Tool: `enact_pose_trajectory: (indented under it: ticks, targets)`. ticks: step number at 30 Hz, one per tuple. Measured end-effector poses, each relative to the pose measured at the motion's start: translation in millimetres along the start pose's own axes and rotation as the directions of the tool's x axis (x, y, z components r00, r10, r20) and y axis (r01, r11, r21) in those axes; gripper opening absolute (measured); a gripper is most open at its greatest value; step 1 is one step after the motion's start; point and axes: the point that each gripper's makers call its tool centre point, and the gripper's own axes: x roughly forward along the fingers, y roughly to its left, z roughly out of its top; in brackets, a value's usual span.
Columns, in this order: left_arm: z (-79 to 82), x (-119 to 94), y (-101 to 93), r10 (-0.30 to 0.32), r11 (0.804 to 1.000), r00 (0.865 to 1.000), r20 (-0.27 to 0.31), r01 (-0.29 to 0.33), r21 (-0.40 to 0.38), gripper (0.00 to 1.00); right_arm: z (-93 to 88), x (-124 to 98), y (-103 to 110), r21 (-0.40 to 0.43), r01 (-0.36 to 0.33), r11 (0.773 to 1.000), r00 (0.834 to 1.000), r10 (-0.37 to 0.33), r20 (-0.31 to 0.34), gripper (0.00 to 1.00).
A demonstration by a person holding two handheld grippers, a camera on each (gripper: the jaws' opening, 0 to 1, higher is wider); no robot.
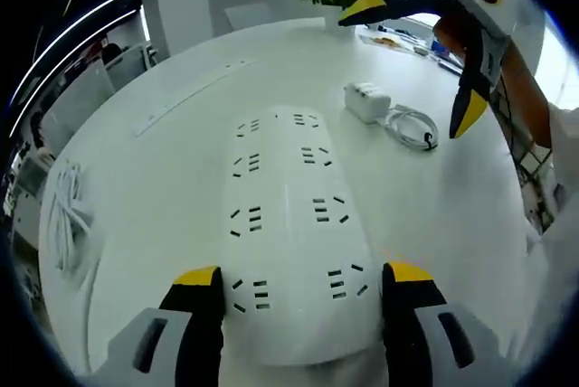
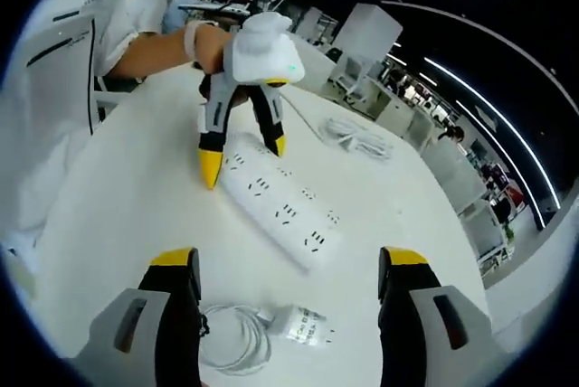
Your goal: Straighten the power strip on the desk, plug the charger into it
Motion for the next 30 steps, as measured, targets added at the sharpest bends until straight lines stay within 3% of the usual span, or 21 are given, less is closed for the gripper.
enact_pose_trajectory:
  ticks: [9,14,17,23,28,30]
  targets:
    - [0.8,-0.5,-0.8,-0.002,1.0,1.0,0.001,0.002,0.002,0.72,0.0,20.5,-14.4,-0.092,-0.135,0.987,0.989,0.129,-0.072,0.79]
    - [0.8,-0.5,-1.2,-0.001,1.0,1.0,0.002,0.001,0.001,0.72,-2.0,40.6,-20.5,-0.143,-0.218,0.965,0.971,0.201,-0.127,0.8]
    - [0.2,-0.6,-0.3,-0.003,1.0,1.0,-0.001,0.003,0.003,0.72,-5.9,52.8,-17.0,-0.159,-0.292,0.943,0.95,0.267,-0.164,0.78]
    - [-1.9,-1.1,-2.0,-0.002,1.0,1.0,-0.001,0.002,0.003,0.72,-8.8,73.8,-17.5,-0.198,-0.362,0.911,0.923,0.322,-0.211,0.78]
    - [-3.3,-1.3,-3.3,-0.002,1.0,1.0,-0.006,0.002,0.003,0.72,-16.2,90.3,-16.9,-0.226,-0.451,0.863,0.877,0.383,-0.289,0.75]
    - [-3.7,-1.4,-3.6,-0.002,1.0,1.0,-0.006,0.002,0.003,0.72,-15.7,97.1,-18.8,-0.229,-0.466,0.855,0.869,0.393,-0.3,0.75]
